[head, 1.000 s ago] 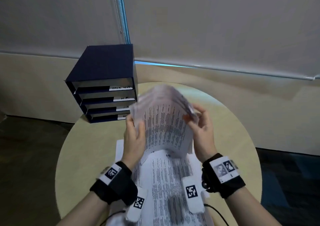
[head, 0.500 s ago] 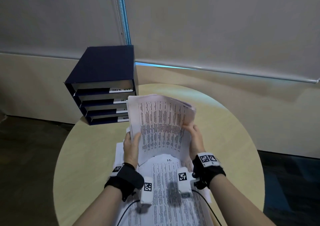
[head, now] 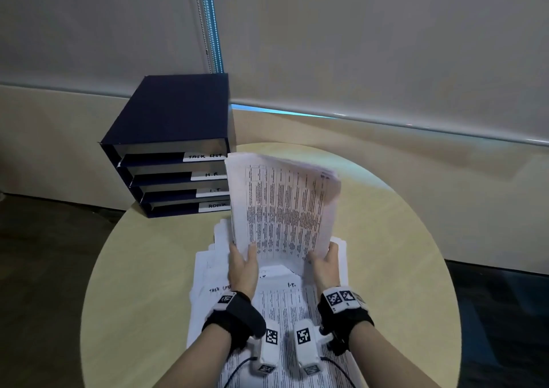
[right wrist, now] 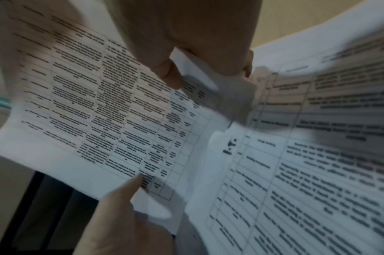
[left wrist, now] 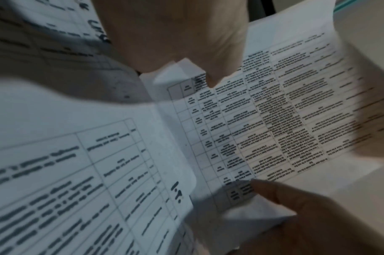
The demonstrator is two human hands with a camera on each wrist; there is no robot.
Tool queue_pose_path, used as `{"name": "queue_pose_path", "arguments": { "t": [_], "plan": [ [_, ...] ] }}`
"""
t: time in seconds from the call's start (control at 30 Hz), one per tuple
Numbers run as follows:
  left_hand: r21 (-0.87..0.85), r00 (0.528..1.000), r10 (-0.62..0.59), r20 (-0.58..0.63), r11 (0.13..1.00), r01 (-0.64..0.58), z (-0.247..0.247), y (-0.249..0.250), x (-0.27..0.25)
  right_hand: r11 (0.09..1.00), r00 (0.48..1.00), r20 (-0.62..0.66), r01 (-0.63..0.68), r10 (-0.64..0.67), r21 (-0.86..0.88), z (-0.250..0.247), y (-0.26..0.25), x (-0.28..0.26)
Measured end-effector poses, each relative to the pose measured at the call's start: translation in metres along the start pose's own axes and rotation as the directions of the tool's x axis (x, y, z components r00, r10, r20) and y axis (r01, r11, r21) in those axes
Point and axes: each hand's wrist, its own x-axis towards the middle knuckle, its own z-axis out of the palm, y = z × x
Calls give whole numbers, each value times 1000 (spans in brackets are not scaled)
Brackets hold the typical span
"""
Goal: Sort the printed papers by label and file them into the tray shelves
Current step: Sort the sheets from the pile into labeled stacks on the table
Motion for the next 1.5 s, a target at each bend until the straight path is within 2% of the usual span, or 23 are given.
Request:
{"name": "queue_pose_path", "arguments": {
  "t": [0.13, 0.3, 0.43, 0.53, 0.63, 0.67, 0.7, 0.77, 0.8, 0.83, 0.87, 0.93, 1.03, 1.1, 1.17, 1.27, 1.37, 1.4, 1.43, 1.47, 1.5],
  "plan": [
    [28, 999, 2, -53, 1000, -1, -2, 9, 0, 998, 999, -46, -6, 9, 60, 8, 1, 6],
    [106, 996, 91, -22, 990, -88, -12, 15, -2, 986, 999, -29, -22, 27, 166, 9, -8, 10],
    [-32, 982, 188, 12, 982, -188, -47, 31, -10, 971, 998, 63, 5, -20, 240, 7, -20, -1],
    [-97, 978, 209, 23, 974, -206, -88, 36, -18, 988, 986, 150, 44, -66, 145, 13, -15, -11],
    [44, 969, 246, -35, 969, -244, -147, 37, -29, 991, 972, 225, 90, -67, -95, 12, 1, -15],
    [65, 975, 215, -50, 975, -211, -167, 34, -33, 966, 972, 221, 131, -80, -224, 10, 8, -14],
    [81, 983, 173, -64, 983, -167, -190, 24, -34, 900, 972, 207, 190, -114, -391, 6, 13, -15],
    [99, 993, 73, -97, 993, -64, -231, -3, -37, 630, 969, 178, 246, -171, -737, -2, 23, -15],
    [103, 994, 27, -103, 995, -16, -248, -17, -39, 500, 969, 177, 241, -173, -832, -5, 28, -15],
    [121, 993, -13, -116, 992, 28, -262, -29, -41, 415, 972, 180, 229, -154, -881, -8, 31, -16],
    [154, 990, -47, -129, 986, 67, -276, -42, -39, 367, 976, 178, 211, -122, -906, -10, 32, -18],
    [196, 979, -139, -148, 966, 166, -304, -68, -28, 328, 982, 166, 185, -84, -927, -16, 36, -19],
    [256, 948, -273, -160, 917, 307, -352, -126, 12, 305, 986, 151, 167, -74, -938, -24, 37, -20],
    [301, 938, -304, -168, 890, 343, -362, -137, 24, 290, 990, 125, 139, -67, -947, -30, 37, -19],
    [393, 927, -306, -218, 842, 371, -344, -102, 12, 279, 994, 100, 106, -36, -954, -36, 36, -15],
    [597, 918, -294, -265, 697, 396, -329, -81, 13, 291, 992, 120, 105, 33, -951, -46, 35, -8],
    [661, 881, -362, -306, 585, 470, -313, -65, 14, 393, 989, 119, 78, 82, -916, -54, 31, -3],
    [692, 869, -350, -350, 529, 492, -301, -55, 11, 428, 990, 121, 76, 77, -900, -56, 31, -1],
    [736, 868, -285, -406, 461, 496, -286, -42, 5, 462, 990, 127, 86, 58, -883, -58, 30, 1],
    [807, 894, -179, -410, 386, 448, -267, -29, 1, 488, 991, 135, 107, 23, -867, -60, 30, 2],
    [882, 940, -34, -340, 334, 331, -247, -16, -3, 497, 990, 141, 133, -20, -857, -62, 30, 2]
  ]
}}
